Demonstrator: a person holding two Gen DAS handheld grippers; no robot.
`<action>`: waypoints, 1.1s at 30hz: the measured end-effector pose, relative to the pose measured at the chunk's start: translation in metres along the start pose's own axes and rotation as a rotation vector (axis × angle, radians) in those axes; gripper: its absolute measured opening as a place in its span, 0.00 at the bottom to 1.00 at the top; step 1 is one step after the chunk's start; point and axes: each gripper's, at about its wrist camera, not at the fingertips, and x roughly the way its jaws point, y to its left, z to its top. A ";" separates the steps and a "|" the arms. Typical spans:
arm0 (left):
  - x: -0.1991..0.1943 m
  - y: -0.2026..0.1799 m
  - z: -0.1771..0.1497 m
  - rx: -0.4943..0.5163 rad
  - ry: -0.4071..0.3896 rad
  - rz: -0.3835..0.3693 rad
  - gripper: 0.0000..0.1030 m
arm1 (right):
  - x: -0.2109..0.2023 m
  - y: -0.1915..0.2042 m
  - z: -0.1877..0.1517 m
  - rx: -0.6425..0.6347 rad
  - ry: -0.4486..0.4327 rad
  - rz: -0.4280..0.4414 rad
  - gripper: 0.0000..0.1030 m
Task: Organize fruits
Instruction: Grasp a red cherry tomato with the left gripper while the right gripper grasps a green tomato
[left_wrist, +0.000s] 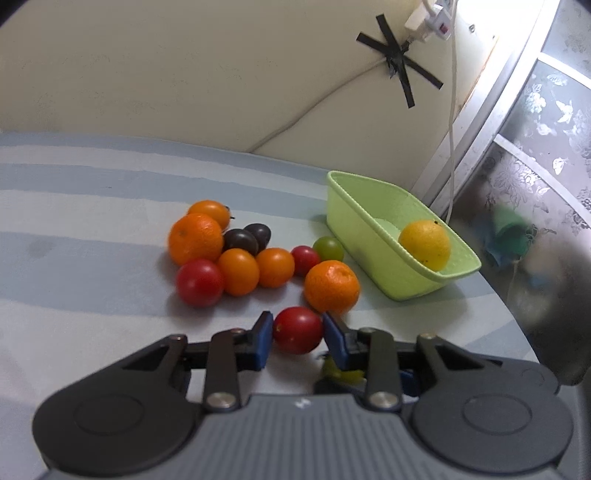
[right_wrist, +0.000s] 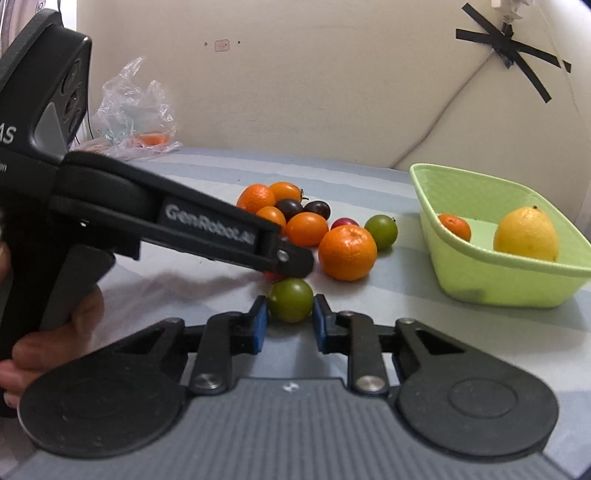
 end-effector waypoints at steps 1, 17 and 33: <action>-0.008 0.001 -0.003 0.002 -0.007 -0.002 0.29 | -0.003 0.000 -0.002 0.007 0.000 0.000 0.28; -0.078 -0.016 -0.088 0.179 -0.104 0.061 0.45 | -0.049 0.003 -0.044 0.074 -0.064 -0.049 0.34; -0.083 -0.025 -0.097 0.261 -0.121 0.121 0.54 | -0.053 0.004 -0.046 0.065 -0.071 -0.017 0.46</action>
